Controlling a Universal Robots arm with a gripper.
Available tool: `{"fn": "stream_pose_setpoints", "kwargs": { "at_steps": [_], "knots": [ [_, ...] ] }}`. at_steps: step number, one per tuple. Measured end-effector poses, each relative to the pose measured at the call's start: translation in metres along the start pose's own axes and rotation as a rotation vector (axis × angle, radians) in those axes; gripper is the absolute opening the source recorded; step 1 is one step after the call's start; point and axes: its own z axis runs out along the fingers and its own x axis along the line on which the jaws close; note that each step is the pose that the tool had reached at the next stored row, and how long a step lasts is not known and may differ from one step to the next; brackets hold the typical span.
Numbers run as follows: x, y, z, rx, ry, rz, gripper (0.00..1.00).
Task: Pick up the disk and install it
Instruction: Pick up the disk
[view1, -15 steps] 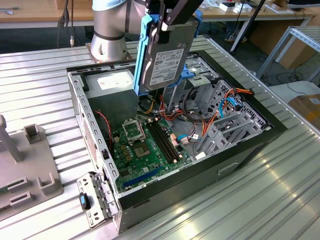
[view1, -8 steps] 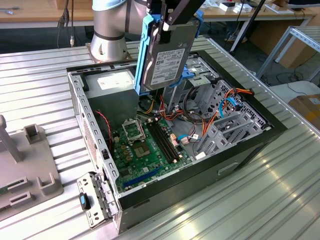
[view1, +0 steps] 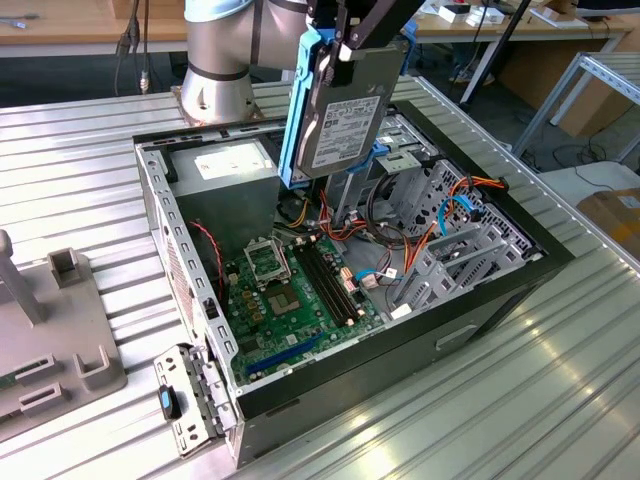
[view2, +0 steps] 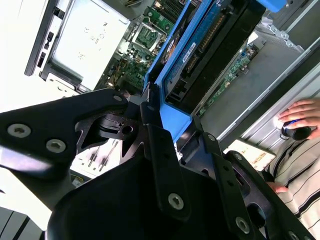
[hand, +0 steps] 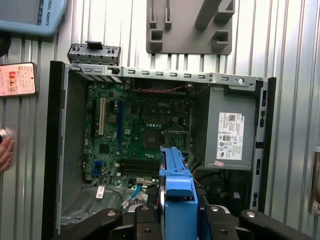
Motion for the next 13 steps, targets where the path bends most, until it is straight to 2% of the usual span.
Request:
{"fn": "stream_pose_setpoints", "kwargs": {
  "at_steps": [7, 11, 13],
  "knots": [
    [0.0001, -0.0016, 0.0, 0.0, -0.0001, 0.0, 0.37],
    [0.0008, -0.0121, 0.0001, 0.0, 0.0, 0.0, 0.37],
    [0.0007, -0.0123, 0.0001, 0.0, 0.0, 0.0, 0.37]
  ]
}}
